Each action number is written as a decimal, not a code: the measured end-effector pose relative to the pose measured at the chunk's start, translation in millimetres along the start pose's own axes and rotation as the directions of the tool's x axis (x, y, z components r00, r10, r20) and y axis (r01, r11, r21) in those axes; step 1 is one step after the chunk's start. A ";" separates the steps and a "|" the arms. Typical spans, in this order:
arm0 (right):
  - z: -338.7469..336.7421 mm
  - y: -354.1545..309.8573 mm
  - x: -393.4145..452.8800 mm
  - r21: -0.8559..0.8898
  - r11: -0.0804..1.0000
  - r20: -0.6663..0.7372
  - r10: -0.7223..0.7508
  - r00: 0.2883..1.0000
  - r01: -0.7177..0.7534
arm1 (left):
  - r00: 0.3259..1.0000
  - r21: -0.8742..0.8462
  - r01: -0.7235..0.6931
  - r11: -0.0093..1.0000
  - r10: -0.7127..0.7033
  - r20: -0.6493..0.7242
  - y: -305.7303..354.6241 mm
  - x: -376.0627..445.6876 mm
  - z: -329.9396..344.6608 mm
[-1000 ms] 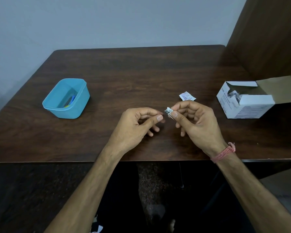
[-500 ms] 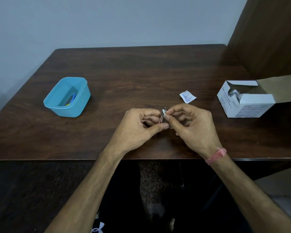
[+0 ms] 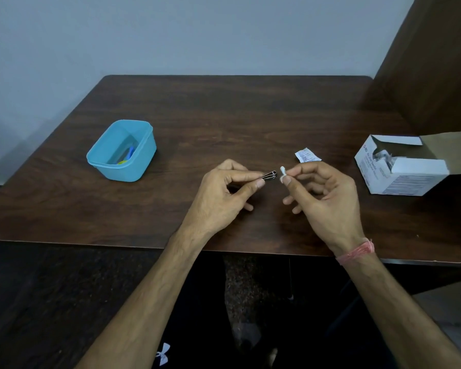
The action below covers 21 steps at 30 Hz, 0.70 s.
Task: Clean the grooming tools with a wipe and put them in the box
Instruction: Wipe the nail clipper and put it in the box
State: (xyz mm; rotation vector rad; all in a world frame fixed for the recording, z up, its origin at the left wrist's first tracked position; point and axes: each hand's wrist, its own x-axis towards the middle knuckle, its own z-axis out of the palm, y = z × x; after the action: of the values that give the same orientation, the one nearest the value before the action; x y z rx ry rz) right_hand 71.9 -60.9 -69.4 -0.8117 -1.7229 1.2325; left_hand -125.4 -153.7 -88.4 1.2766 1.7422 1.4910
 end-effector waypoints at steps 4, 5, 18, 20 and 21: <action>5.9 -2.6 1.1 -0.009 1.000 -0.027 -0.006 1.000 0.005 | 0.999 -0.028 0.014 1.000 -0.015 -0.047 3.6 3.6 2.4; 10.2 -4.1 0.2 0.005 1.000 -0.015 -0.010 1.000 0.010 | 0.997 -0.057 0.025 0.998 -0.029 -0.067 7.4 3.9 2.5; 83.8 -18.0 -0.4 0.053 0.998 0.138 0.011 0.990 -0.018 | 0.664 0.242 0.216 0.946 0.040 -0.747 35.3 -3.9 -161.7; 87.2 -11.8 -1.6 0.024 0.999 0.149 0.031 0.988 -0.035 | 0.653 0.317 0.361 0.877 0.005 -0.758 40.3 7.8 -198.8; 87.8 -9.2 -1.4 0.017 0.999 0.152 0.041 0.987 -0.044 | 0.669 0.364 0.424 0.829 -0.016 -0.743 41.3 12.2 -211.6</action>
State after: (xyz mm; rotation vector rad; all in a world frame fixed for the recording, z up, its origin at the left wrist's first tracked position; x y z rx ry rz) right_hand -6.9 -100.4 -74.8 -0.7619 -1.8192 1.3691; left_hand -296.0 -243.1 9.2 0.6146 2.8615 1.5258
